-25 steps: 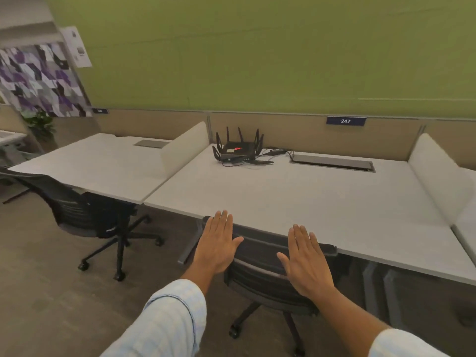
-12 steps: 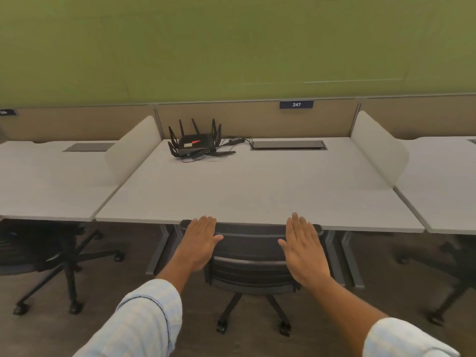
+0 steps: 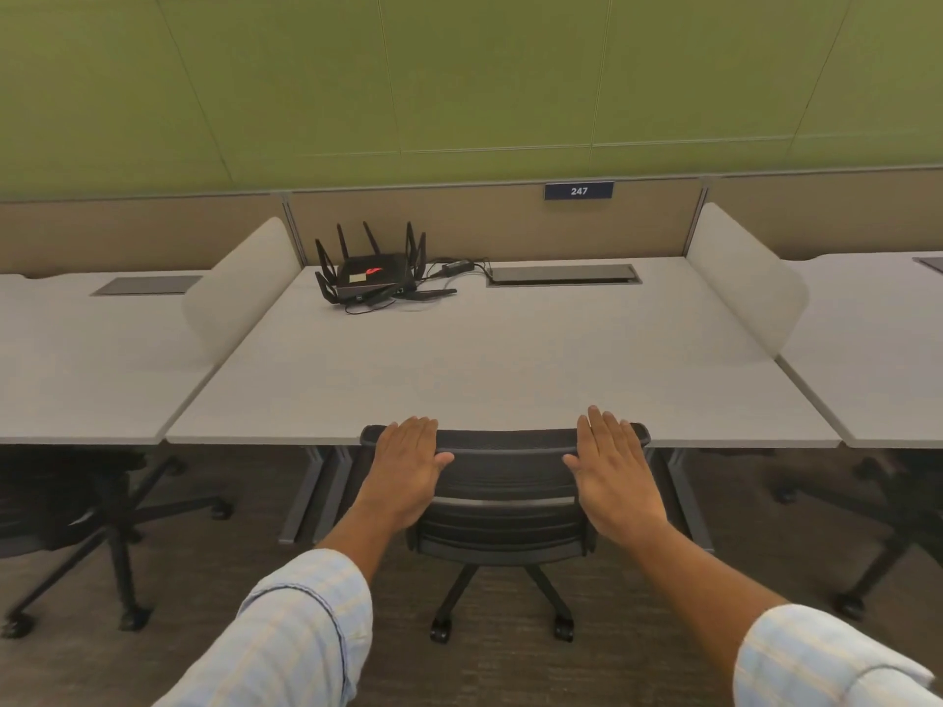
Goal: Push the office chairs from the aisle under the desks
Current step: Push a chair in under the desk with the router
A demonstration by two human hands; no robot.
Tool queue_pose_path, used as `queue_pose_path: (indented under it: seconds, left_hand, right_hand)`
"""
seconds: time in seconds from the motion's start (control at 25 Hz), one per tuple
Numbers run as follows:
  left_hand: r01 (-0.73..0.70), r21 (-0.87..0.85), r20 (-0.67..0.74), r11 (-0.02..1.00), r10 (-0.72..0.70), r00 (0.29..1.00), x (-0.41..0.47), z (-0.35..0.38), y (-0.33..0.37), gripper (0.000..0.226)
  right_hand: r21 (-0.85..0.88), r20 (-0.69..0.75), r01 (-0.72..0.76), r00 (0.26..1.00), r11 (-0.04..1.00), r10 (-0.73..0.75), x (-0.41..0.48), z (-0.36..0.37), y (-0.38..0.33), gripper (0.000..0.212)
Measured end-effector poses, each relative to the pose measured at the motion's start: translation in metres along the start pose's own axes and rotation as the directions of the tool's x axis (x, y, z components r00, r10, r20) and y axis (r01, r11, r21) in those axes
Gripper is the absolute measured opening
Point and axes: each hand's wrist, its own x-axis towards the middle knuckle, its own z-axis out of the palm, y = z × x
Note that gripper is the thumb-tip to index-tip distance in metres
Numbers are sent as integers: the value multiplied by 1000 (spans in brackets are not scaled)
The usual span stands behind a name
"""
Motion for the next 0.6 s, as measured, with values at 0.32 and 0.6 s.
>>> queue_pose_path:
  seconds: [0.32, 0.6]
  left_hand:
    - [-15, -29, -19, 999, 14, 1000, 24, 10, -5, 62]
    - [-56, -38, -98, 998, 52, 994, 24, 13, -7, 54]
  right_hand:
    - [-31, 42, -40, 998, 999, 41, 19, 7, 4, 76]
    - [-20, 82, -33, 996, 999, 34, 23, 6, 6, 84]
